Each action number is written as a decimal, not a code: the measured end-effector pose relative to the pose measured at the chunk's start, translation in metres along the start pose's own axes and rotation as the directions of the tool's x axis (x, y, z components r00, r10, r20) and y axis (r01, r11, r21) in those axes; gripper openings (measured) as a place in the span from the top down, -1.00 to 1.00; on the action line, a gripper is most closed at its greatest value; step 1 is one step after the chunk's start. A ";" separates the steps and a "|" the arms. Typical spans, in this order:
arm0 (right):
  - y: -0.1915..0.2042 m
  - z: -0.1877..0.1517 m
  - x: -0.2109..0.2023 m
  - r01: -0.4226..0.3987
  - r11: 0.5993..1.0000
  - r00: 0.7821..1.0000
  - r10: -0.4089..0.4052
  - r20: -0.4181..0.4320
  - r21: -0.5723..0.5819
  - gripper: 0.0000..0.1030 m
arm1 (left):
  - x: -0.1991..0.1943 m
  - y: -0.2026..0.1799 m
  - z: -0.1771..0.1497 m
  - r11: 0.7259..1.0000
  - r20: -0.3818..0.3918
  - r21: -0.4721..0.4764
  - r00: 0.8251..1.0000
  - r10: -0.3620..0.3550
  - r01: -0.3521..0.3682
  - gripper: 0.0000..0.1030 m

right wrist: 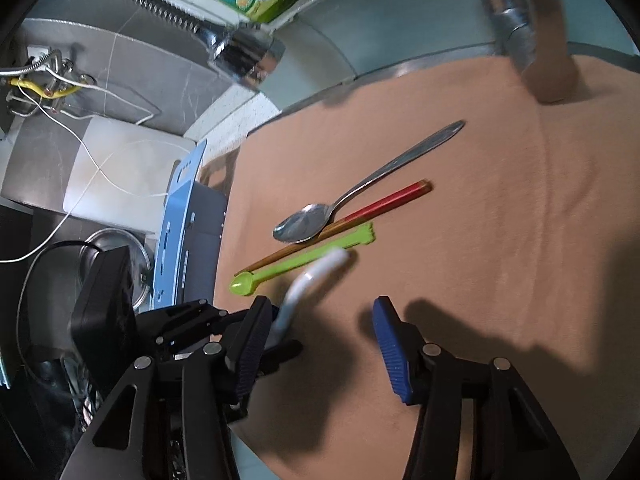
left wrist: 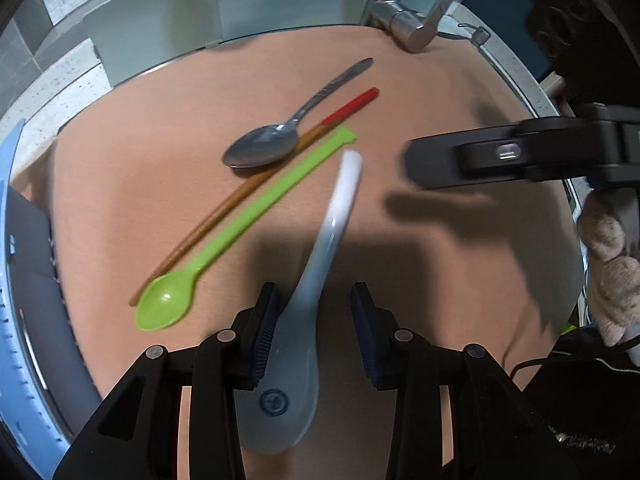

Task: Organize utensils
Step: 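Close the left tool on the white ceramic spoon handle, then lift the white spoon with the left tool and carry it over the basket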

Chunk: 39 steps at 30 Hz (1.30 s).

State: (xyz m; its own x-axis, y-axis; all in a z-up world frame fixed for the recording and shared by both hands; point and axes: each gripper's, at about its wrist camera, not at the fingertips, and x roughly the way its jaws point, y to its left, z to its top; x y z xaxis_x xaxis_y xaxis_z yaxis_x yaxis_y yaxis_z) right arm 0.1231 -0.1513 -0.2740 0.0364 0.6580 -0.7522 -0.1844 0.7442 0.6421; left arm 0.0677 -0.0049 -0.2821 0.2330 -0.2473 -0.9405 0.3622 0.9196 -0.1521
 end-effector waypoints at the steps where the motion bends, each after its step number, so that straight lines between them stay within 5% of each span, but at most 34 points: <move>1: 0.001 0.001 0.005 0.000 1.000 1.000 0.000 -0.009 -0.001 0.07 | -0.001 0.000 -0.001 1.000 0.007 -0.004 1.000 -0.009 0.009 0.31; 9: 0.009 0.003 0.034 0.007 1.000 0.999 -0.007 -0.053 0.004 0.09 | -0.025 0.006 -0.024 0.999 0.034 -0.016 0.998 0.048 -0.047 0.17; 17: 0.019 0.007 0.044 0.037 0.999 0.998 -0.037 -0.048 -0.008 0.16 | -0.030 0.018 -0.049 0.991 -0.029 0.041 0.991 0.130 -0.129 0.07; 21: 0.018 0.009 0.046 0.032 0.999 0.998 -0.031 -0.052 0.011 0.25 | -0.026 0.015 -0.042 0.992 -0.025 0.047 0.992 0.121 -0.119 0.07; 24: 0.019 0.008 0.050 0.024 0.999 0.998 -0.023 -0.063 0.023 0.62 | -0.024 0.013 -0.039 0.992 -0.036 0.062 0.993 0.112 -0.109 0.07; 31: 0.018 0.006 0.050 0.022 0.998 0.998 -0.020 -0.052 0.055 0.65 | -0.007 0.011 -0.046 0.988 -0.102 0.098 0.987 0.127 -0.117 0.04; 39: 0.031 0.004 0.043 0.022 0.999 0.999 -0.021 -0.031 0.024 0.71 | -0.009 0.013 -0.050 0.989 -0.064 0.095 0.991 0.117 -0.110 0.20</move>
State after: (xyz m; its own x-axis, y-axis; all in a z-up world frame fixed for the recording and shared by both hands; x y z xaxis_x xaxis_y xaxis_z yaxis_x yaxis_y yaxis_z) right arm 0.1228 -0.0990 -0.2858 0.0102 0.6381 -0.7699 -0.1595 0.7611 0.6287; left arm 0.0254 0.0250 -0.2906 0.2157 -0.1184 -0.9693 0.4188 0.9079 -0.0177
